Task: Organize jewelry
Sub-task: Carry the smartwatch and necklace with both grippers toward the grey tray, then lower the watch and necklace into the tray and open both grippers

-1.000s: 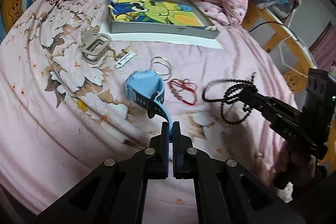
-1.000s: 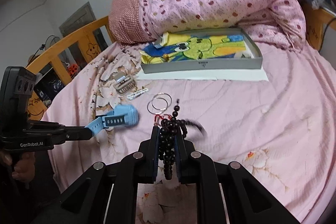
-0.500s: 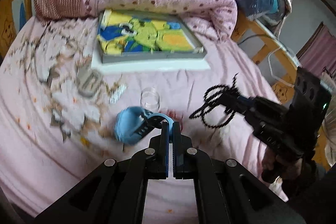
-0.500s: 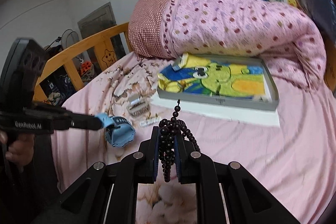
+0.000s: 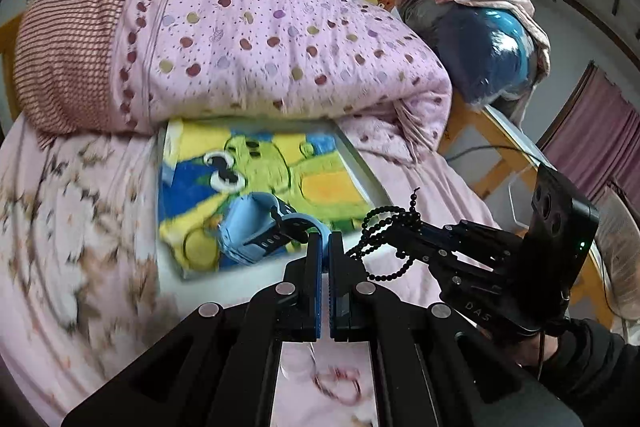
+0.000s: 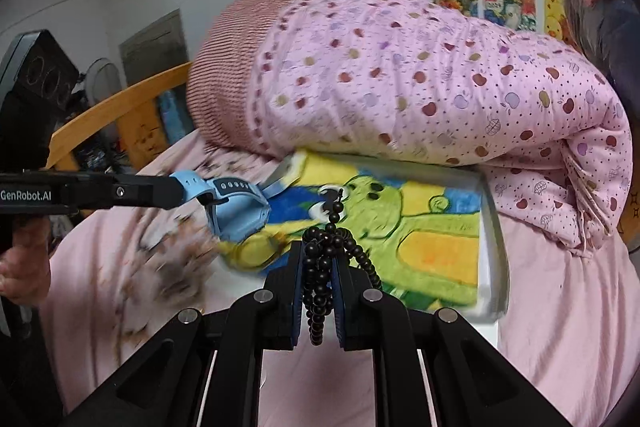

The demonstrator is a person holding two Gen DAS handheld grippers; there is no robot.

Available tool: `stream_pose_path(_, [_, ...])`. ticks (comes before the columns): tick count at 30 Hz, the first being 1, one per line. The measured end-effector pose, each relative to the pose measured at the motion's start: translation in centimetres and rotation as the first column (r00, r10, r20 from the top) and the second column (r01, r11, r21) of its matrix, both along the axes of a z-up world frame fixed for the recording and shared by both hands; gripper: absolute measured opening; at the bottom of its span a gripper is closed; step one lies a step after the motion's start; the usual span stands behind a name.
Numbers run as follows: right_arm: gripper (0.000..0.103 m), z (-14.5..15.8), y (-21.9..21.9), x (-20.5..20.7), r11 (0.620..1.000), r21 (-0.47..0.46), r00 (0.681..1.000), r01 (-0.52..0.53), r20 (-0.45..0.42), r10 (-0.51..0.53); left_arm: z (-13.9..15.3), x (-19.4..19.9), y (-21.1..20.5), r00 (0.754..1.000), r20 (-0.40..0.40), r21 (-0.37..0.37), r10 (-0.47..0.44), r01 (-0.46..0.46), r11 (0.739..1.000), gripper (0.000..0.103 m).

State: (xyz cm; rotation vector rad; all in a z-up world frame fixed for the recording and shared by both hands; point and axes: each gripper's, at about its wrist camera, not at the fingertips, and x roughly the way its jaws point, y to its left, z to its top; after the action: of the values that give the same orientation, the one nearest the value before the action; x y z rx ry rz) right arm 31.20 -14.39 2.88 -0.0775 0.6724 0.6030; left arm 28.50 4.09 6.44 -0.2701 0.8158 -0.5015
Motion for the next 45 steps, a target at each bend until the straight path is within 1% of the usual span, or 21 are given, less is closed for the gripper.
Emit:
stream_pose_path(3, [0.012,-1.0,-0.2,2.8,0.999,0.016,0.999,0.032,-0.039,-0.031,-1.1,3.2,0.2,1.000,-0.017,-0.015,0.005,-0.005,1.000,0.001])
stream_pose_path(5, [0.012,-2.0,-0.3,4.3,0.999,0.014,0.997,0.051,-0.061,-0.050,-2.0,4.6,-0.3,1.000,-0.019,0.004,0.006,-0.005,1.000,0.001])
stream_pose_path(9, [0.012,-4.2,-0.6,6.5,0.997,-0.009,0.990,0.078,-0.118,-0.078,-4.4,6.5,-1.0,0.999,-0.048,0.022,0.004,-0.003,1.000,0.001])
stream_pose_path(12, [0.012,-5.6,-1.1,7.8,0.996,-0.009,0.980,0.090,-0.176,-0.090,-6.8,7.6,-1.3,0.996,-0.086,0.021,0.012,-0.010,1.000,0.001])
stream_pose_path(16, [0.012,-6.9,-1.6,8.4,0.995,-0.022,0.973,0.098,-0.210,-0.101,-9.2,8.4,-1.8,0.990,-0.138,0.025,0.013,-0.010,1.000,0.001])
stream_pose_path(17, [0.012,-7.2,-1.8,8.4,0.995,-0.026,0.971,0.100,-0.216,-0.103,-9.6,8.4,-2.0,0.990,-0.141,0.027,0.009,-0.005,1.000,0.001])
stream_pose_path(21, [0.013,-8.0,-2.3,8.2,0.993,-0.036,0.964,0.110,-0.238,-0.115,-9.9,8.1,-2.8,0.988,-0.151,0.031,-0.012,0.017,0.999,0.001])
stream_pose_path(25, [0.014,-8.5,-3.0,8.0,0.992,-0.044,0.958,0.122,-0.256,-0.129,-10.2,8.1,-3.3,0.986,-0.167,0.066,-0.013,0.025,0.998,0.001])
stream_pose_path(27, [0.022,-8.7,-3.4,7.8,0.991,-0.042,0.954,0.126,-0.269,-0.133,-10.3,8.1,-3.4,0.984,-0.176,0.071,-0.006,0.019,0.997,0.001])
stream_pose_path(29, [0.040,-8.6,-3.9,7.5,0.990,-0.042,0.953,0.135,-0.268,-0.141,-10.1,7.9,-3.3,0.985,-0.173,0.072,-0.005,0.018,0.997,0.002])
stream_pose_path(30, [0.043,-8.5,-4.2,7.2,0.989,-0.041,0.954,0.141,-0.263,-0.147,-10.0,7.8,-3.3,0.985,-0.172,0.075,-0.007,0.021,0.997,0.006])
stream_pose_path(31, [0.048,-8.4,-4.5,6.9,0.988,-0.040,0.954,0.146,-0.259,-0.152,-9.9,7.7,-3.3,0.985,-0.171,0.082,-0.007,0.021,0.996,0.015])
stream_pose_path(32, [0.048,-8.3,-4.7,6.7,0.988,-0.039,0.954,0.149,-0.259,-0.154,-9.7,7.6,-3.3,0.986,-0.168,0.093,-0.002,0.018,0.995,0.022])
stream_pose_path(33, [0.048,-8.1,-5.0,6.5,0.988,-0.037,0.953,0.152,-0.259,-0.156,-9.5,7.4,-3.2,0.987,-0.162,0.099,0.003,0.013,0.995,0.036])
stream_pose_path(34, [0.048,-8.0,-5.2,6.3,0.987,-0.035,0.953,0.155,-0.257,-0.159,-9.2,7.1,-3.0,0.989,-0.148,0.095,0.009,0.005,0.995,0.039])
stream_pose_path(36, [0.050,-7.5,-5.8,5.7,0.985,-0.031,0.954,0.167,-0.248,-0.169,-8.7,6.6,-2.9,0.991,-0.131,0.092,0.009,0.003,0.996,0.039])
stream_pose_path(38, [0.060,-6.5,-6.4,4.9,0.983,-0.018,0.957,0.182,-0.226,-0.181,-8.2,6.1,-2.8,0.993,-0.119,0.108,0.020,-0.007,0.994,0.040])
stream_pose_path(39, [0.062,-5.9,-6.6,4.3,0.982,-0.009,0.961,0.188,-0.207,-0.185,-7.9,5.7,-2.7,0.994,-0.107,0.114,0.027,-0.015,0.993,0.043])
stream_pose_path(40, [0.065,-5.3,-6.8,3.8,0.982,0.000,0.964,0.190,-0.189,-0.186,-7.5,5.3,-2.7,0.995,-0.091,0.123,0.037,-0.026,0.992,0.050])
stream_pose_path(43, [0.073,-3.4,-6.9,2.2,0.981,0.021,0.973,0.191,-0.138,-0.186,-6.4,3.9,-2.6,0.997,-0.036,0.149,0.071,-0.065,0.987,0.060])
stream_pose_path(45, [0.078,-2.0,-7.0,0.9,0.980,0.037,0.977,0.195,-0.101,-0.190,-5.5,2.8,-2.5,0.995,0.000,0.157,0.100,-0.099,0.983,0.064])
